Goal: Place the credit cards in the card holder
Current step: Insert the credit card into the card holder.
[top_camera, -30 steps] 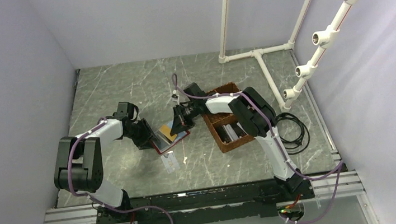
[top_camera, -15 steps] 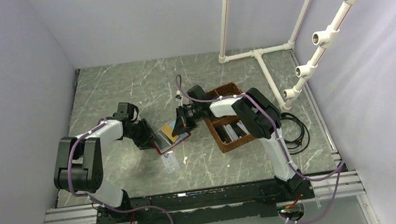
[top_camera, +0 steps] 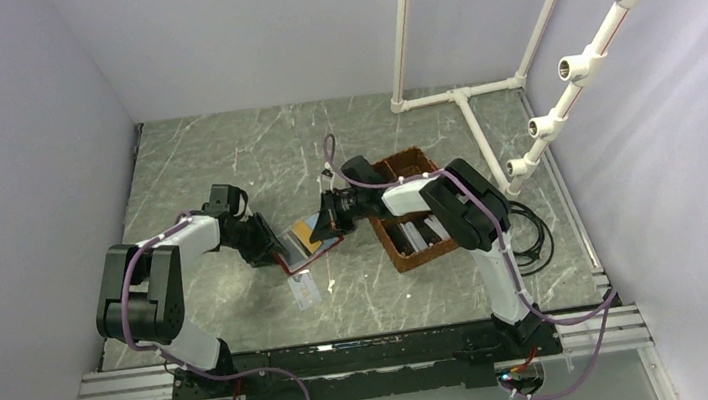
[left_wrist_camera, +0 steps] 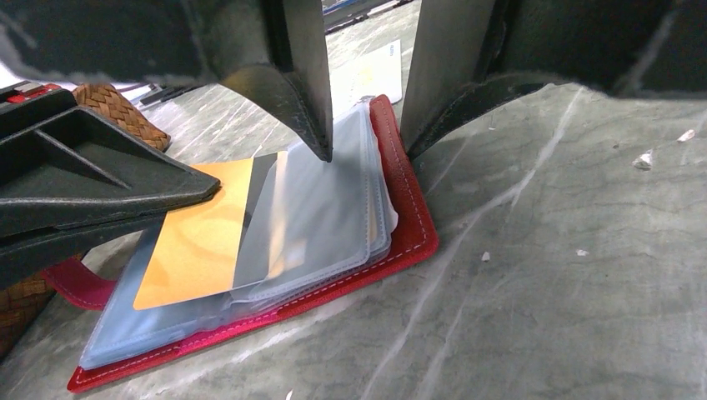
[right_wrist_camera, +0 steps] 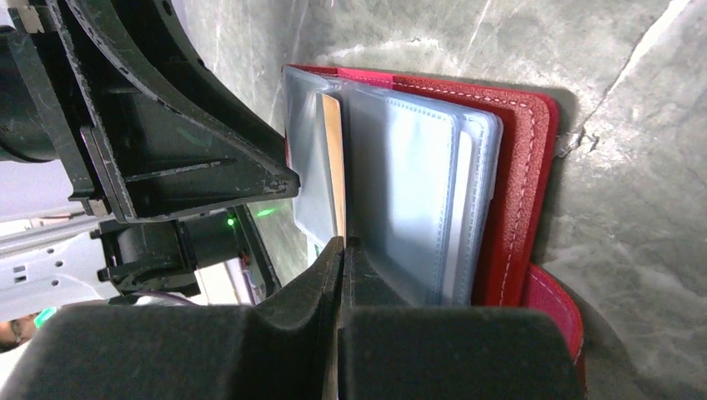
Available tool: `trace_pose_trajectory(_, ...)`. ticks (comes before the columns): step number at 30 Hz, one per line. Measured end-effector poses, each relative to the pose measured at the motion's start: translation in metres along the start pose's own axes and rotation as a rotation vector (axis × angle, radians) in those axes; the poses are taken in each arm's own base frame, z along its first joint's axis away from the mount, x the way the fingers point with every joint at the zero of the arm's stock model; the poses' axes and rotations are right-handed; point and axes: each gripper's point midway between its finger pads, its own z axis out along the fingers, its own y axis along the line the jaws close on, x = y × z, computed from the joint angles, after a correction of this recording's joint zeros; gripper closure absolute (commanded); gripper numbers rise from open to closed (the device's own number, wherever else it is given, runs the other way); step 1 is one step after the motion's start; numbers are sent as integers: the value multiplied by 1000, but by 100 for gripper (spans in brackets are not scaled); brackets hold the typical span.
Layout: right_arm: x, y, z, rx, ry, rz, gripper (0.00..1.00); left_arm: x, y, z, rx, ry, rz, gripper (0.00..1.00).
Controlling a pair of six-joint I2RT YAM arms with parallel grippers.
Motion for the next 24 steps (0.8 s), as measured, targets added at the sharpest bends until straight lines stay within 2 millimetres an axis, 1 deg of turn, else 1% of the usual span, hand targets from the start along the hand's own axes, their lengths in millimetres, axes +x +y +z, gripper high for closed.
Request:
trace_pose_trajectory(12, -11, 3, 4, -1, -94, 51, 100, 2, -3, 2, 28, 8, -12, 60)
trace_pose_trajectory(19, -8, 1, 3, 15, -146, 57, 100, 2, -3, 2, 27, 7, -11, 61)
trace_pose_trajectory(24, -9, -2, -2, 17, -171, 48, 100, 2, -2, 2, 33, 8, -18, 61)
